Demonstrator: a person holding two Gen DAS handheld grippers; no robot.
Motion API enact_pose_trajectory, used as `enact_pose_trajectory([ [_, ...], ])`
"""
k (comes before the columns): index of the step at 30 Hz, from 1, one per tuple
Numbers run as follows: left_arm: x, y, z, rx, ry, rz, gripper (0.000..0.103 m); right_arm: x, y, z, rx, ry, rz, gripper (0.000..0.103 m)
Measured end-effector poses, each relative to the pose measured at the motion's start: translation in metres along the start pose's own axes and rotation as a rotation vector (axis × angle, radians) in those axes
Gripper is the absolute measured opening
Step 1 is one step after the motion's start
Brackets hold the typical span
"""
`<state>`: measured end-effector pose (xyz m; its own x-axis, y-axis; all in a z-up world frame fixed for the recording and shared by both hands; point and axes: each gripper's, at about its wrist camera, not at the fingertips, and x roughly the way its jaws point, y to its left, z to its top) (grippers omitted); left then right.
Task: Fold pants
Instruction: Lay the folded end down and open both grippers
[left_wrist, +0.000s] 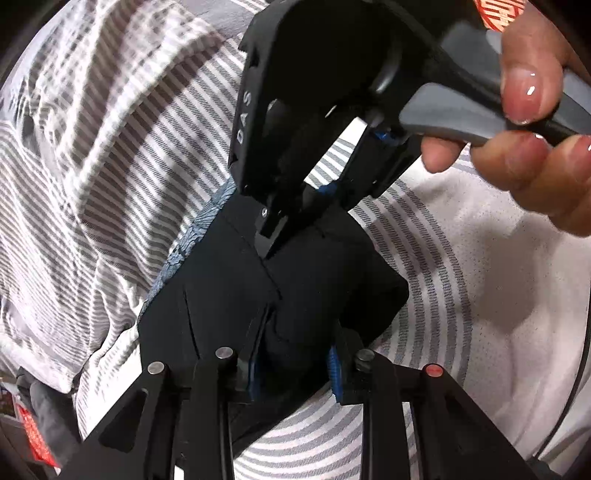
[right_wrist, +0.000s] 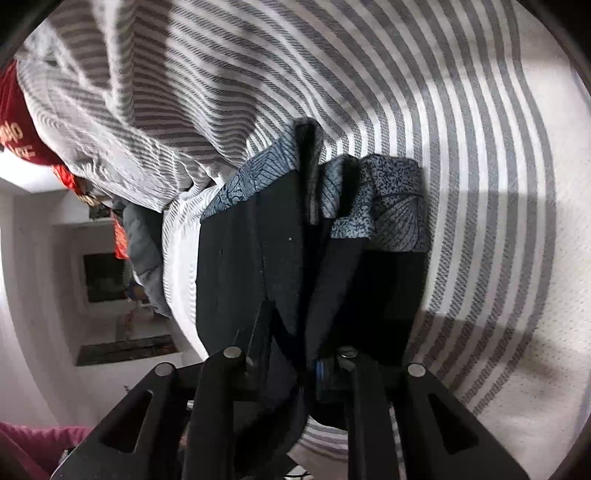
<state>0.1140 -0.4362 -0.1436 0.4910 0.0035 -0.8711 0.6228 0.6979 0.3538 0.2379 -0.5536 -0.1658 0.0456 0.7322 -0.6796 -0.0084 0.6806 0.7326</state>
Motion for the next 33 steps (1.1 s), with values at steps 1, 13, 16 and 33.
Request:
enact_pose_trajectory([
  [1,-0.002,0.002,0.0,-0.006,0.006,-0.003,0.031,-0.002,0.001,-0.001,-0.004,0.002,-0.012,0.029],
  [13,-0.047,0.062,0.002,-0.236,-0.005,-0.073,0.064,-0.055,0.002,0.015,0.068,-0.116,-0.246,0.06],
  [16,-0.023,0.078,0.011,-0.336,0.035,-0.083,0.064,-0.035,0.005,0.028,0.048,-0.069,-0.267,0.048],
  [33,0.015,0.079,0.001,-0.478,0.148,-0.177,0.064,-0.006,0.003,0.035,0.021,-0.005,-0.396,0.035],
])
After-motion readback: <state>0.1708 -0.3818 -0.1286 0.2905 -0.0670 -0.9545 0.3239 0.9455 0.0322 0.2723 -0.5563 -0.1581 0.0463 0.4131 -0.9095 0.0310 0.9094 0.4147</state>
